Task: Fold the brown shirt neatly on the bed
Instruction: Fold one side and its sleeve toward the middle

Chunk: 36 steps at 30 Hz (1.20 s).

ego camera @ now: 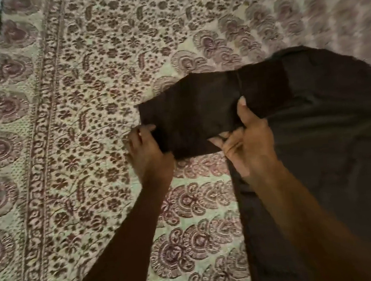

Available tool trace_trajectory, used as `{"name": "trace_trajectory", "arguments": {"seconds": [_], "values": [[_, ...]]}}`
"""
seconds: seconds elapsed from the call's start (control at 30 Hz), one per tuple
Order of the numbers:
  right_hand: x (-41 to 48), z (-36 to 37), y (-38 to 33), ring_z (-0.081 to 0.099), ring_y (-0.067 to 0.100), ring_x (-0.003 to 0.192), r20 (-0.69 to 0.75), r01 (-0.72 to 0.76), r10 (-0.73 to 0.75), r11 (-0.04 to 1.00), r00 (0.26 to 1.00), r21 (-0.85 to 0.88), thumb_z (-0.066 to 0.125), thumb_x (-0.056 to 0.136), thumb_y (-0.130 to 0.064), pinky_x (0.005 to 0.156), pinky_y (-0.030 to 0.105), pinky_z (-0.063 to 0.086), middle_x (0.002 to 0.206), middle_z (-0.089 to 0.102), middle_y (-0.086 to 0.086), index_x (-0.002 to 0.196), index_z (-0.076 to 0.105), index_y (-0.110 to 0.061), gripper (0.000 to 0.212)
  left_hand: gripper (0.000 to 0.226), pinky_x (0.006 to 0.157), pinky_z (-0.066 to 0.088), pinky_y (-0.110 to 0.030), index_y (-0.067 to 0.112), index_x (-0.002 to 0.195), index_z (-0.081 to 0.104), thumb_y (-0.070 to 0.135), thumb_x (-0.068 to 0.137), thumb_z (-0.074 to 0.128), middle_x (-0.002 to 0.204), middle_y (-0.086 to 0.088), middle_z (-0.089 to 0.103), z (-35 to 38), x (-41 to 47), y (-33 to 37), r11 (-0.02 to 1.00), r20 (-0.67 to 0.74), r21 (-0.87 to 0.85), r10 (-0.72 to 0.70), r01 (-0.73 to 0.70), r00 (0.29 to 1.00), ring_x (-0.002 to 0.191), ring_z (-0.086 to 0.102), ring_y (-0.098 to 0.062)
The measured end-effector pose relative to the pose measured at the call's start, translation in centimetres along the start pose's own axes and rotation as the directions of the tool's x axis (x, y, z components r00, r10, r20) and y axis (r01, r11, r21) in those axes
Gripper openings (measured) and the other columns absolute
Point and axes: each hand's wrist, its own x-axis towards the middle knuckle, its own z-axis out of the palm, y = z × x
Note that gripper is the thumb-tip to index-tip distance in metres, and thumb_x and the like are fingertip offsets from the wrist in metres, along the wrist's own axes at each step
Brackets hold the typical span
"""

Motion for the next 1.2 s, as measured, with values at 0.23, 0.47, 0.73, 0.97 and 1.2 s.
{"name": "trace_trajectory", "arguments": {"seconds": [0.23, 0.47, 0.73, 0.97, 1.2], "values": [[3.6, -9.9, -11.9, 0.077, 0.026, 0.098, -0.185, 0.108, -0.073, 0.976, 0.98, 0.188, 0.058, 0.104, -0.033, 0.08, 0.053, 0.062, 0.129, 0.073, 0.01, 0.135, 0.064, -0.014, 0.037, 0.073, 0.108, 0.04, -0.064, 0.006, 0.138, 0.051, -0.007, 0.068, 0.063, 0.149, -0.024, 0.042, 4.2, -0.1, 3.8, 0.989, 0.053, 0.018, 0.146, -0.147, 0.988, 0.135, 0.04, -0.049], [8.5, -19.4, -21.1, 0.069, 0.034, 0.119, -0.294, 0.239, -0.169, 0.945, 0.941, 0.221, 0.059, 0.104, -0.031, 0.105, 0.054, 0.054, 0.127, 0.073, 0.015, 0.131, 0.068, -0.006, 0.038, 0.078, 0.122, 0.025, -0.06, 0.023, 0.156, 0.04, 0.039, 0.08, 0.033, 0.168, -0.008, 0.025, 11.0, -3.2, 13.0, 0.932, 0.115, -0.075, 0.362, -0.356, 0.925, 0.153, 0.025, -0.036], [13.0, -28.6, -29.1, 0.072, 0.035, 0.109, -0.403, 0.374, -0.274, 0.907, 0.873, 0.194, 0.064, 0.099, -0.015, 0.089, 0.049, 0.062, 0.122, 0.074, 0.018, 0.123, 0.07, -0.001, 0.028, 0.072, 0.127, 0.01, -0.051, 0.045, 0.159, 0.017, 0.059, 0.089, 0.023, 0.172, 0.009, 0.01, 19.3, -8.2, 25.4, 0.915, 0.231, -0.207, 0.391, -0.347, 0.891, 0.159, 0.004, -0.018], [15.6, -34.3, -32.7, 0.071, 0.037, 0.108, -0.516, 0.417, -0.291, 0.897, 0.806, 0.147, 0.062, 0.094, 0.0, 0.088, 0.052, 0.062, 0.116, 0.074, 0.019, 0.123, 0.067, -0.003, 0.029, 0.069, 0.122, 0.012, -0.057, 0.045, 0.161, 0.006, 0.049, 0.099, 0.037, 0.173, 0.007, 0.002, 26.0, -10.0, 29.0, 0.911, 0.375, 0.08, 0.349, -0.405, 0.859, 0.159, 0.0, -0.021], [18.5, -40.2, -35.0, 0.072, 0.036, 0.106, -0.595, 0.377, -0.255, 0.922, 0.762, 0.088, 0.062, 0.094, -0.004, 0.09, 0.062, 0.057, 0.118, 0.075, 0.016, 0.13, 0.065, -0.012, 0.037, 0.08, 0.121, 0.014, -0.065, 0.045, 0.161, 0.004, 0.05, 0.097, 0.052, 0.173, 0.005, -0.006, 30.0, -9.8, 29.0, 0.813, 0.402, 0.262, 0.398, -0.52, 0.825, 0.158, -0.005, -0.029]]}}
